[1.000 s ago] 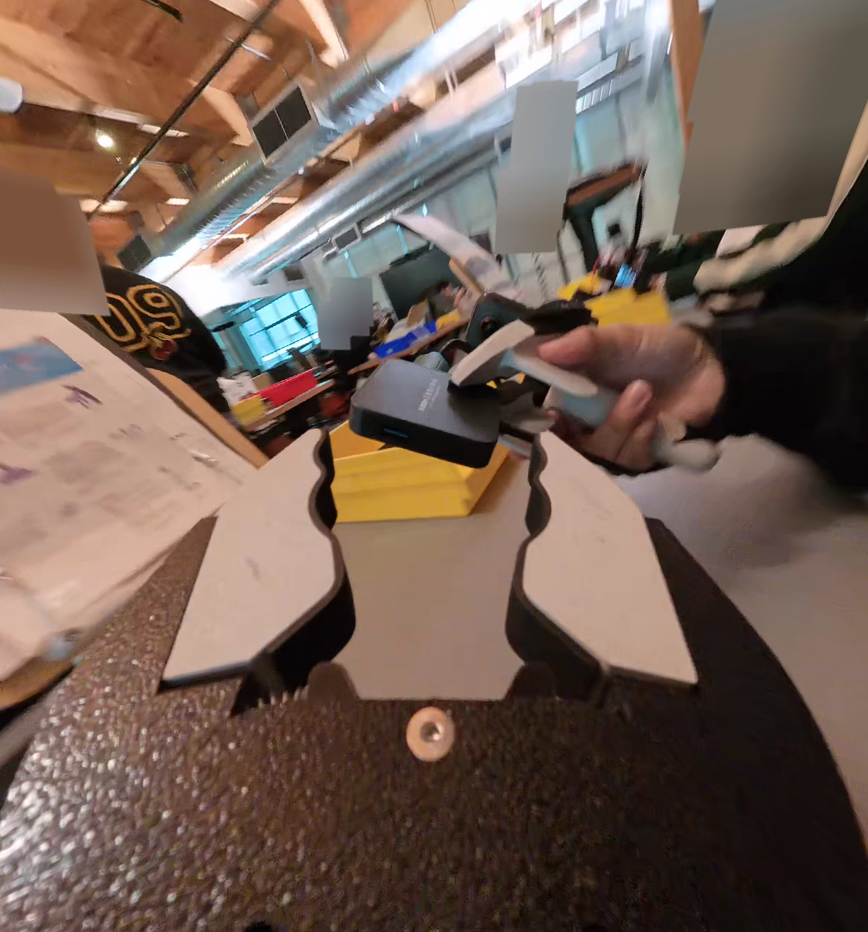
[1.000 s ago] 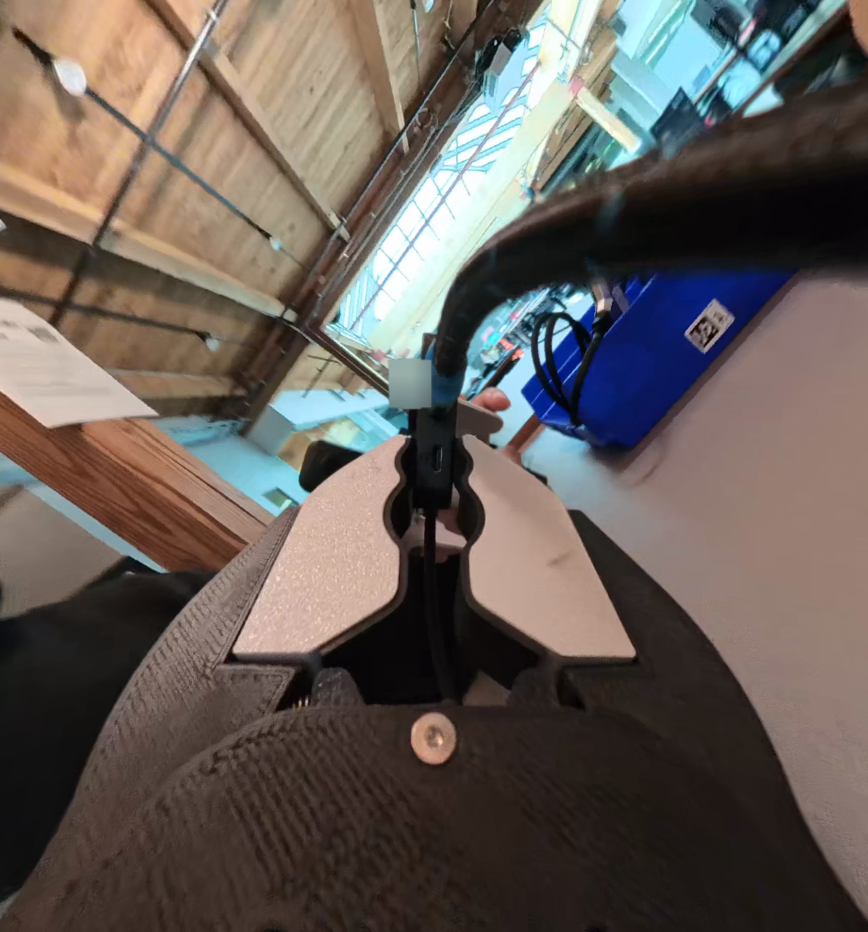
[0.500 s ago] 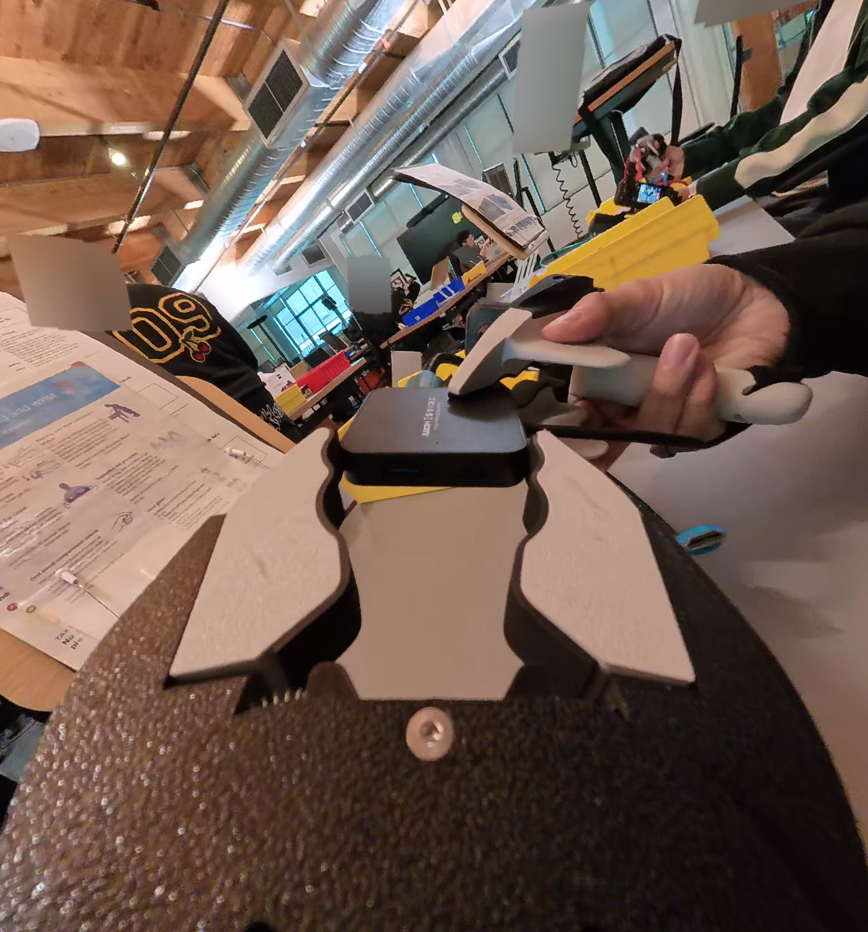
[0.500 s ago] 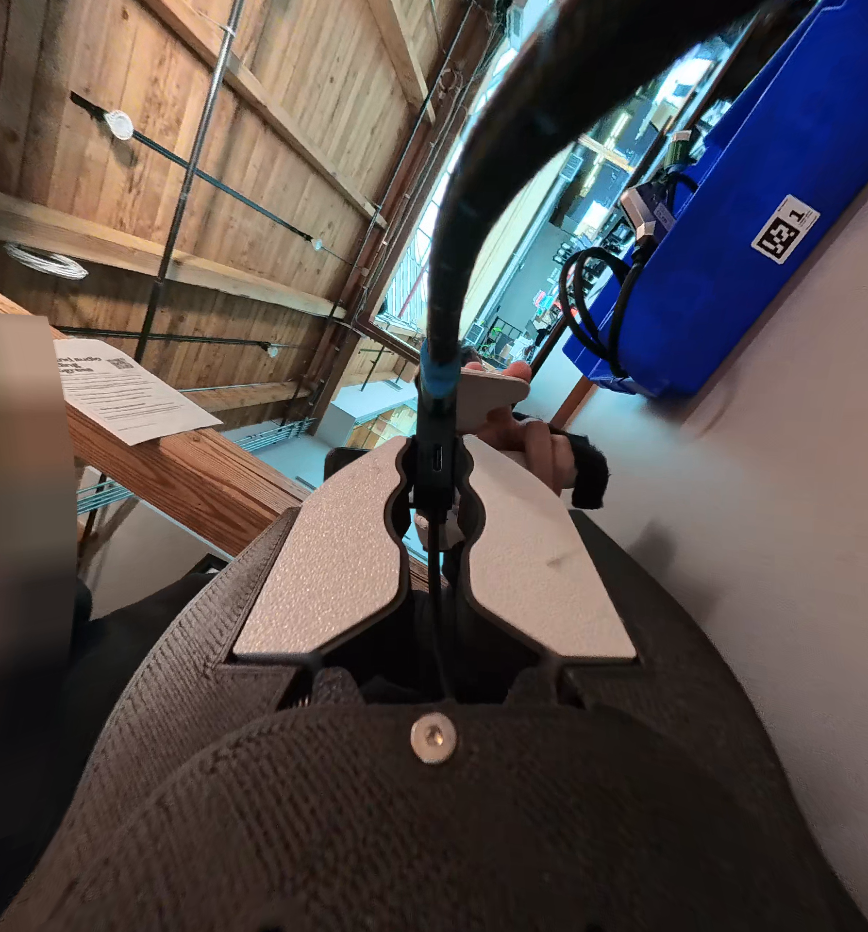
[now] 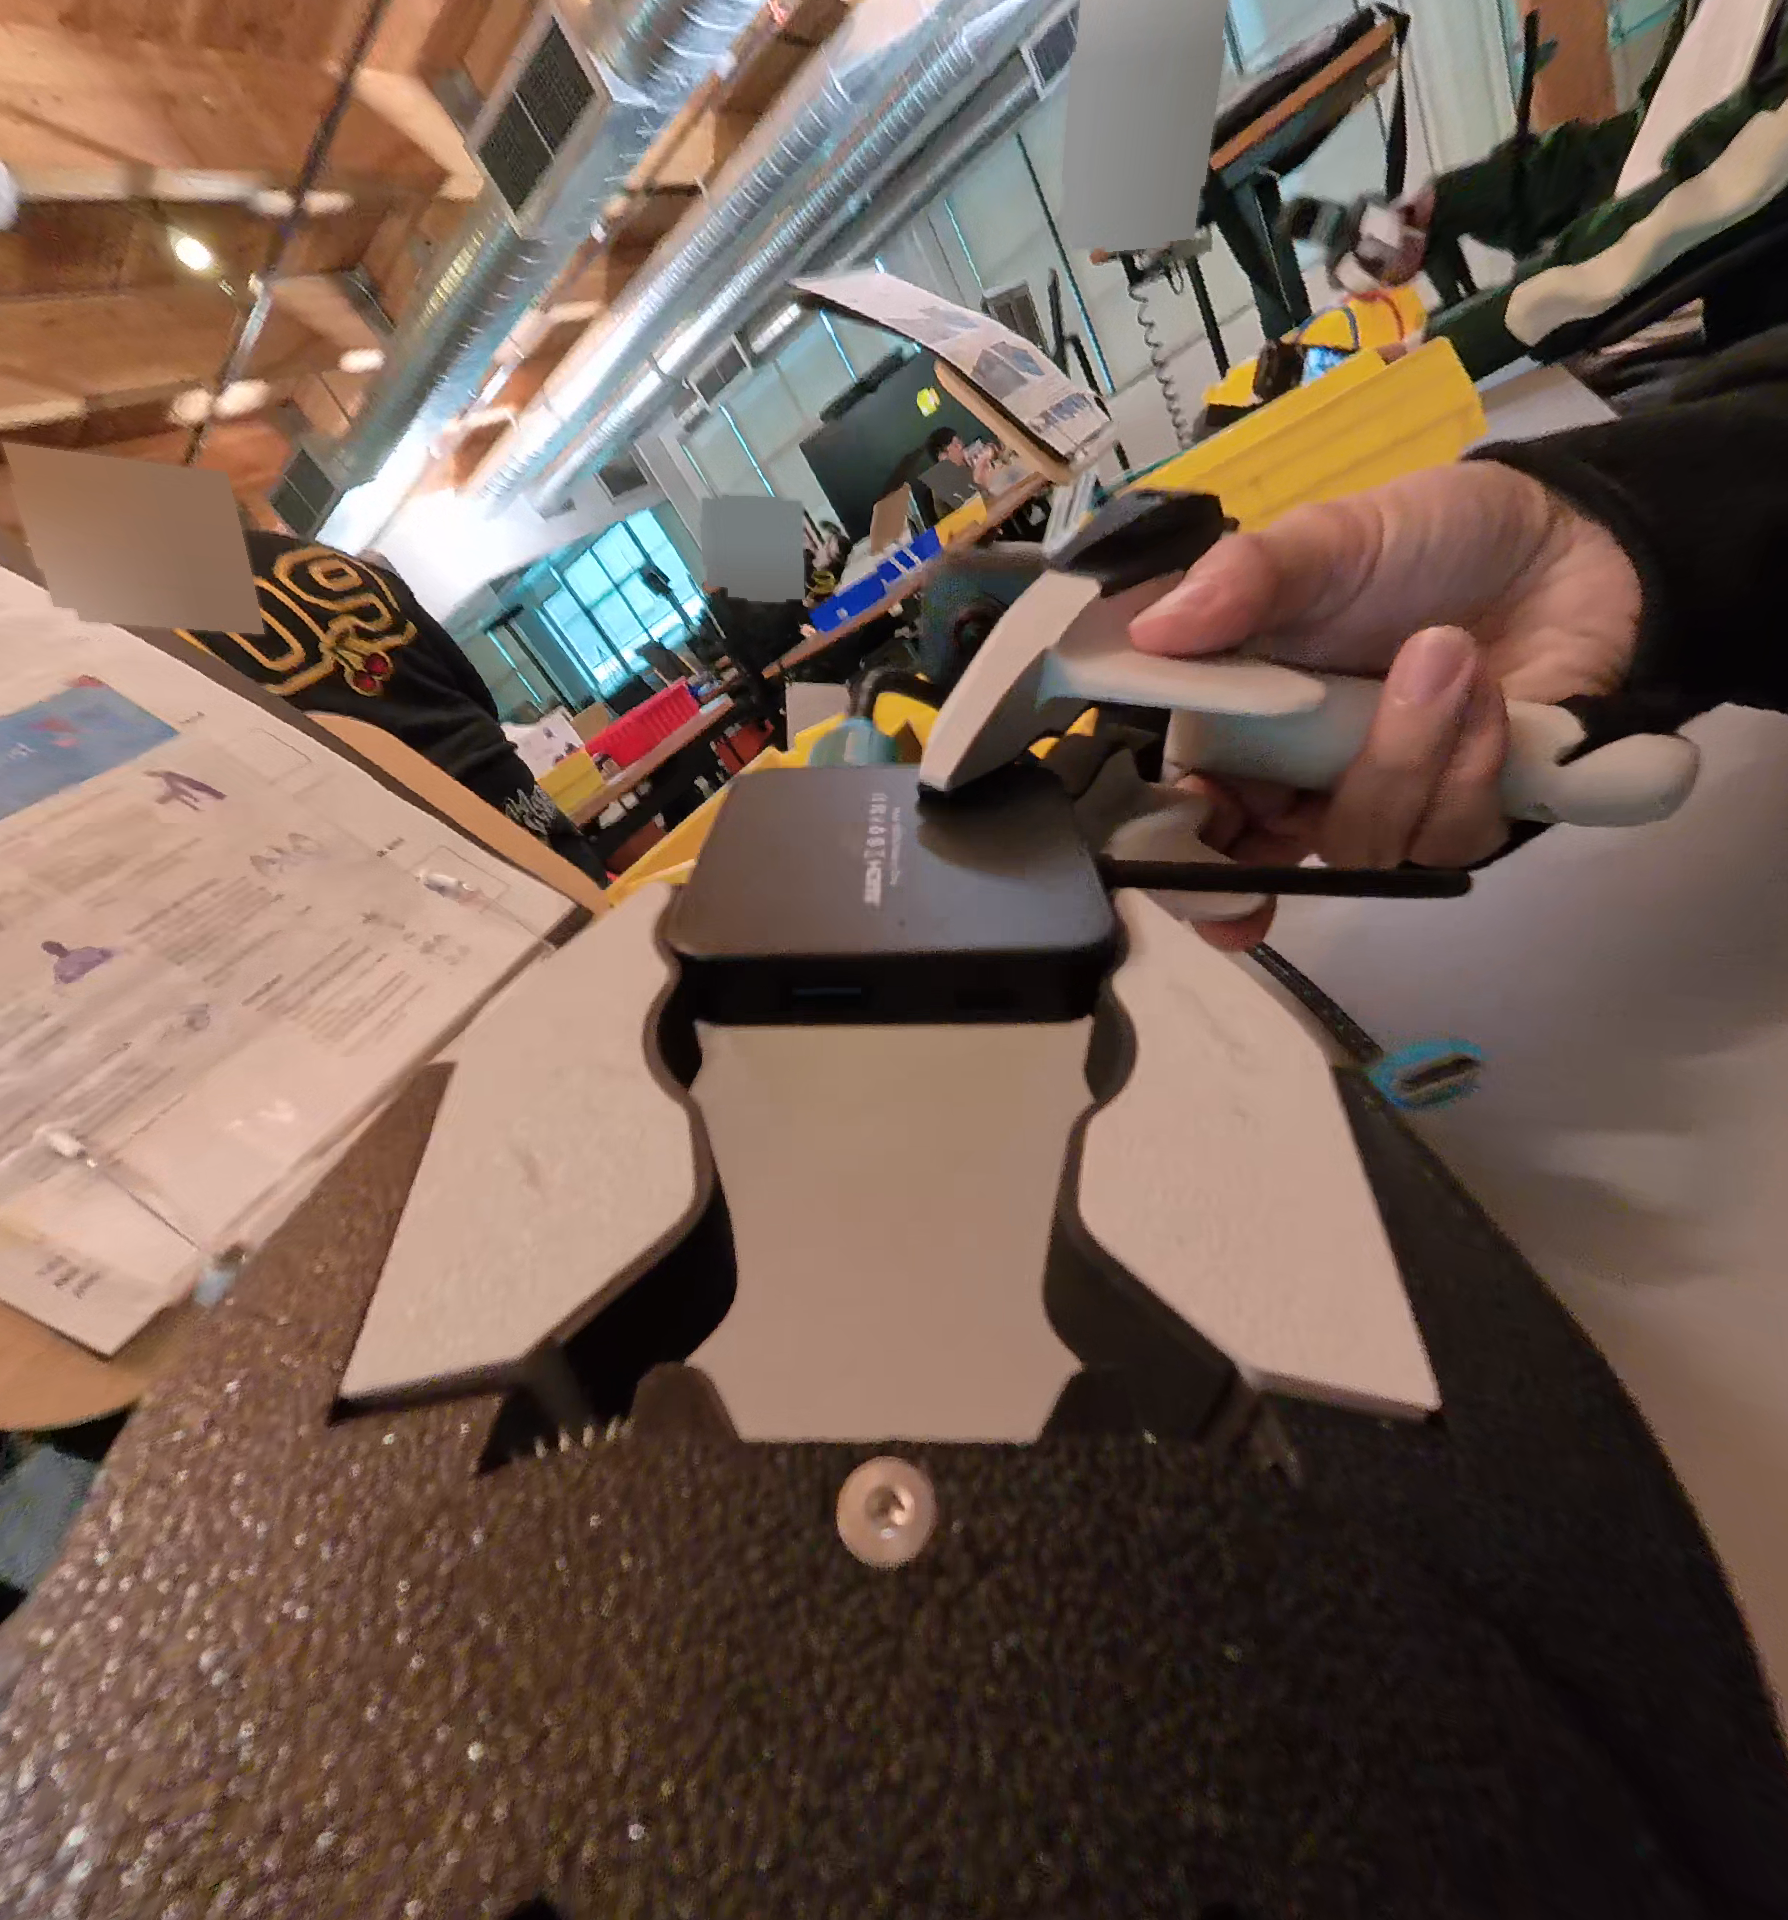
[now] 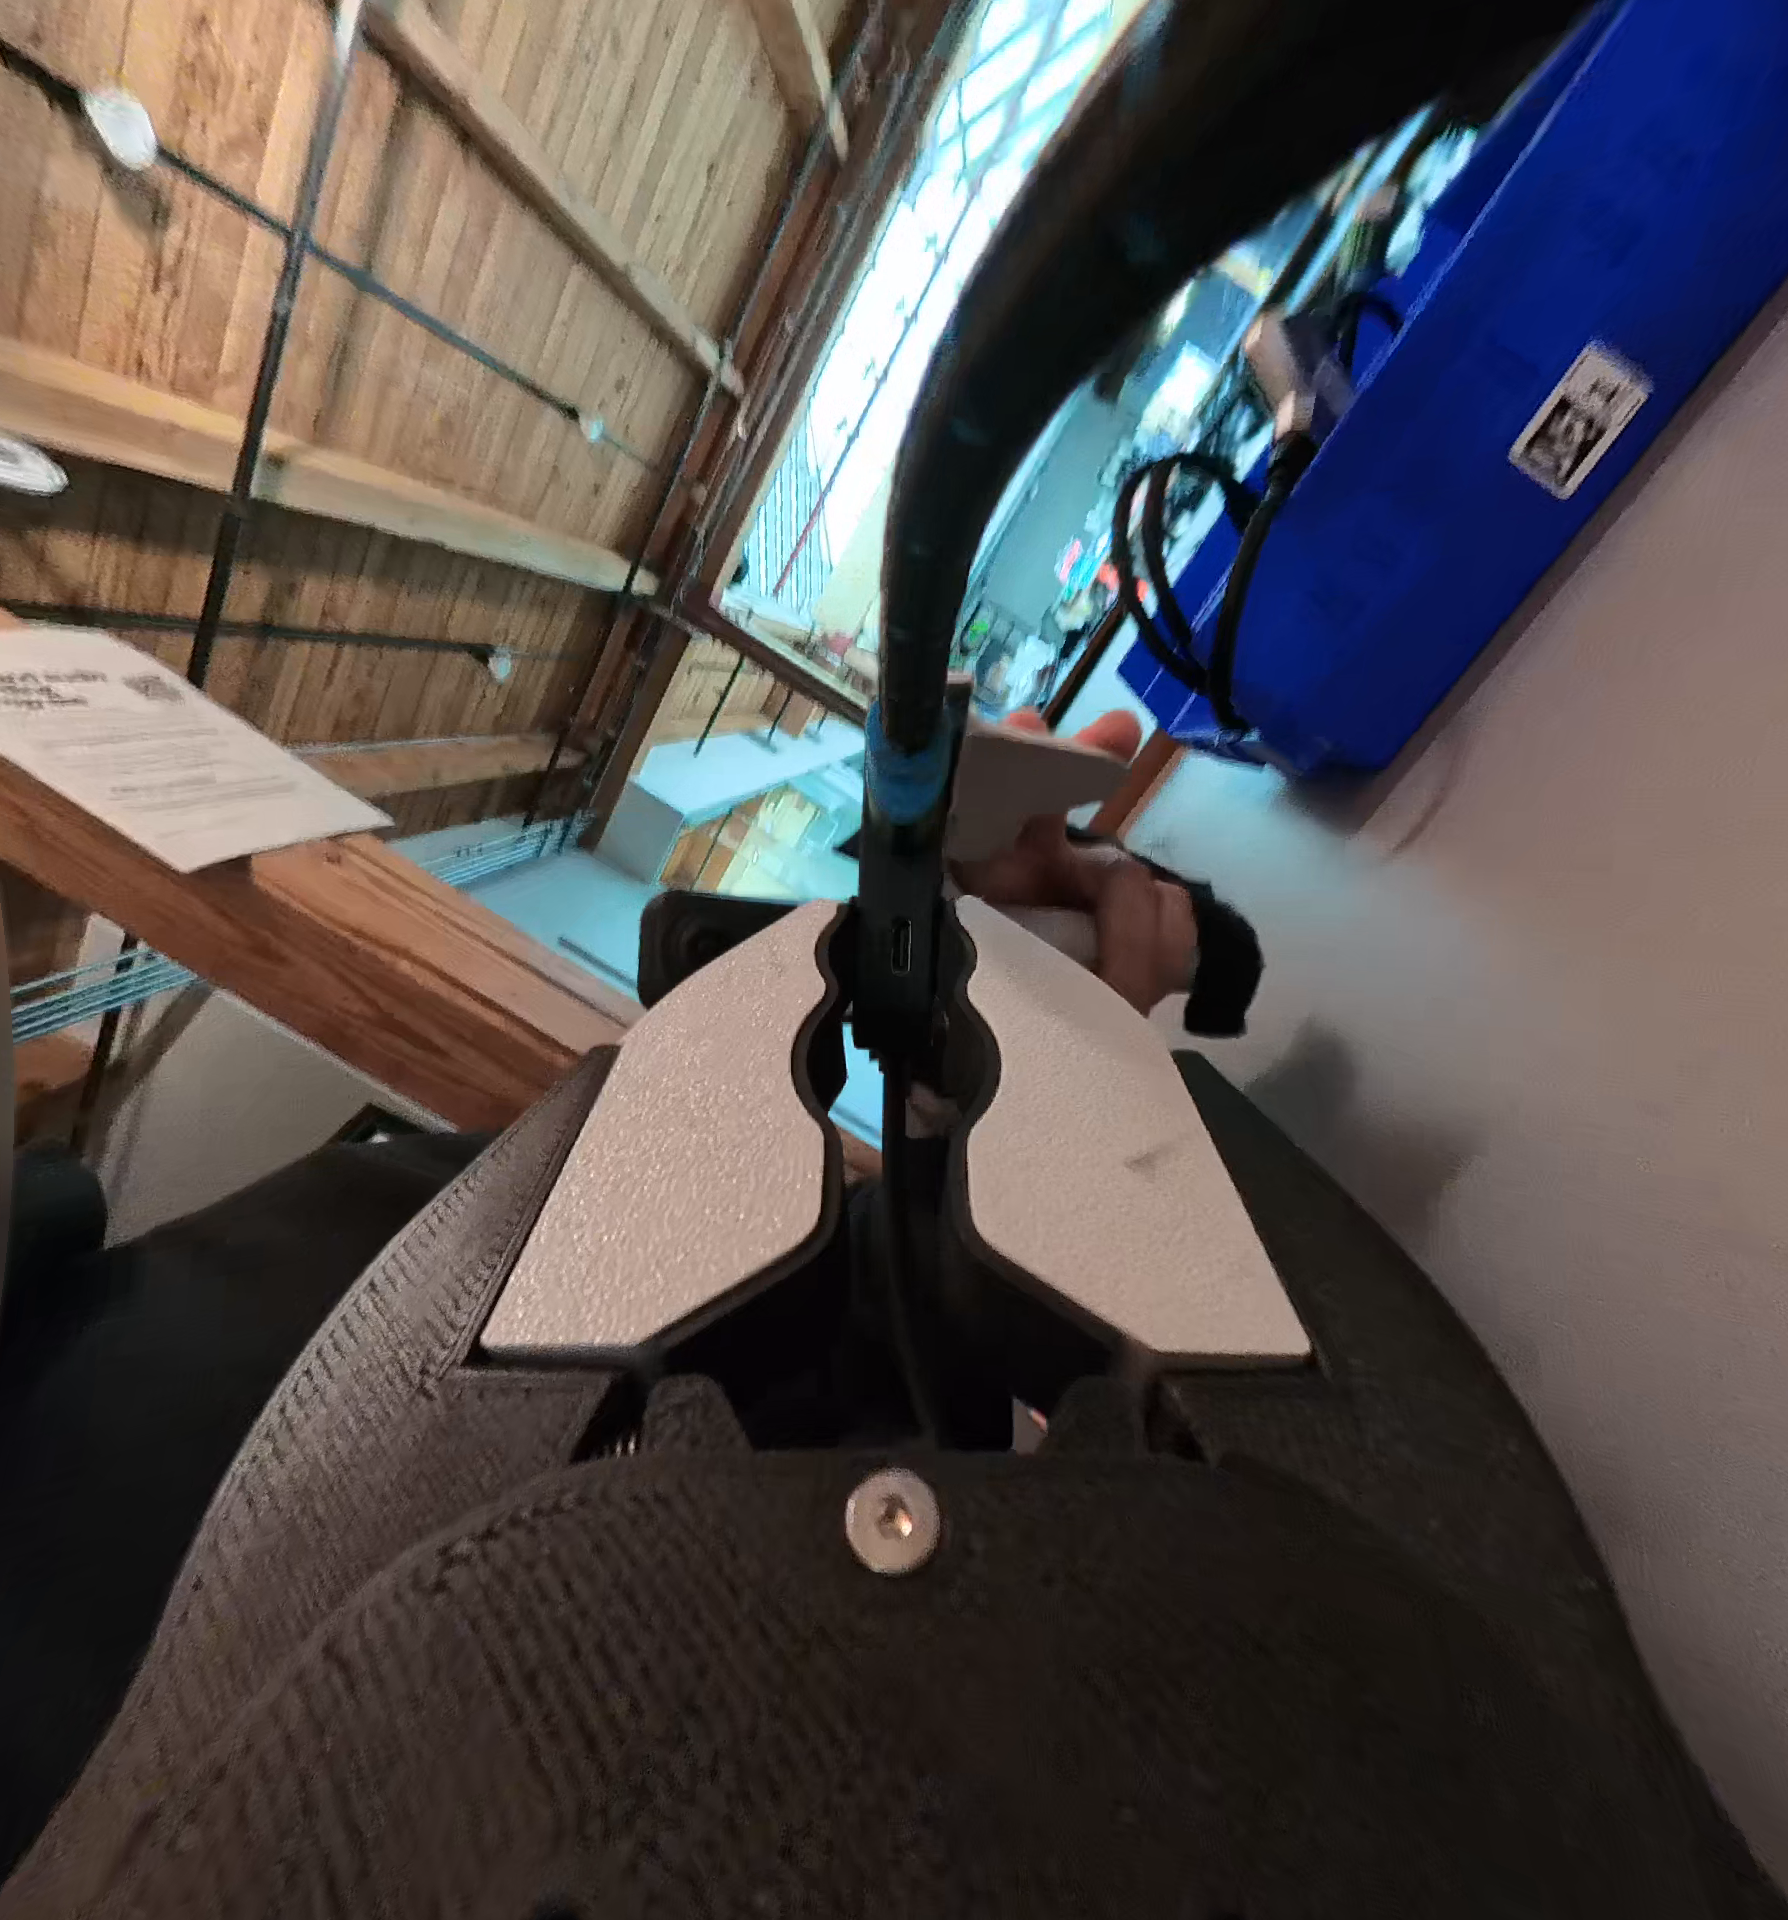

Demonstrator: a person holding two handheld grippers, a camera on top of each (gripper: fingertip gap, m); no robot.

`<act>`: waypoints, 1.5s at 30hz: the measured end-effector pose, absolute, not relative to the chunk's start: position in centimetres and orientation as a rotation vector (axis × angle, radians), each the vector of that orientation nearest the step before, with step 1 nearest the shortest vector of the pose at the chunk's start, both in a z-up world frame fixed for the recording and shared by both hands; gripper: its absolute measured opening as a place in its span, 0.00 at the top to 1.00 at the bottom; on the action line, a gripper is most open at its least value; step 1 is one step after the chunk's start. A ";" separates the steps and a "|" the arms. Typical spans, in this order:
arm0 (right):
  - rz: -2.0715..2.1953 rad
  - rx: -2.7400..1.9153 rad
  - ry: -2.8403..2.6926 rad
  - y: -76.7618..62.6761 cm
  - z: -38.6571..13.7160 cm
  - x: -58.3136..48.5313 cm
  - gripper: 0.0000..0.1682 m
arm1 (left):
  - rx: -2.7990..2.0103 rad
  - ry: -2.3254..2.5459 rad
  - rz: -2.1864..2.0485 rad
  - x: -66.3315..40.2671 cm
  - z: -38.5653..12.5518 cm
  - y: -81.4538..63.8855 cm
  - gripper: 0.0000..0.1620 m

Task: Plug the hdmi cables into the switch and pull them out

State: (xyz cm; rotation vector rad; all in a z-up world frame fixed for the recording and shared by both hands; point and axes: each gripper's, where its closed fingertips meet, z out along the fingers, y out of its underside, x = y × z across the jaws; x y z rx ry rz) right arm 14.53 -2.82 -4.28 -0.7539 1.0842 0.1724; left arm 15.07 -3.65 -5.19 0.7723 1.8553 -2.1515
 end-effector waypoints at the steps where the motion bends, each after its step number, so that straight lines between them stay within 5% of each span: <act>1: 0.141 -0.739 1.093 -3.0 -4.2 14.7 0.91 | 0.744 1.842 -2.144 15.3 -5.2 -3.8 0.54; 24: 0.047 -0.736 1.122 -4.5 -4.4 15.0 0.90 | 0.568 1.958 -2.063 15.8 -5.7 -5.1 0.56; 27: -0.007 -0.803 1.135 -4.5 -4.6 15.1 0.87 | 0.537 2.015 -2.088 15.9 -6.1 -5.3 0.55; 35: -0.244 -1.142 1.053 -4.2 -3.1 12.9 0.58 | 0.406 2.140 -2.231 17.8 -6.0 -4.6 0.56; 45: -0.932 -1.324 0.926 -11.9 3.0 6.3 0.56 | 0.506 2.233 -2.434 18.0 -5.5 -2.6 0.56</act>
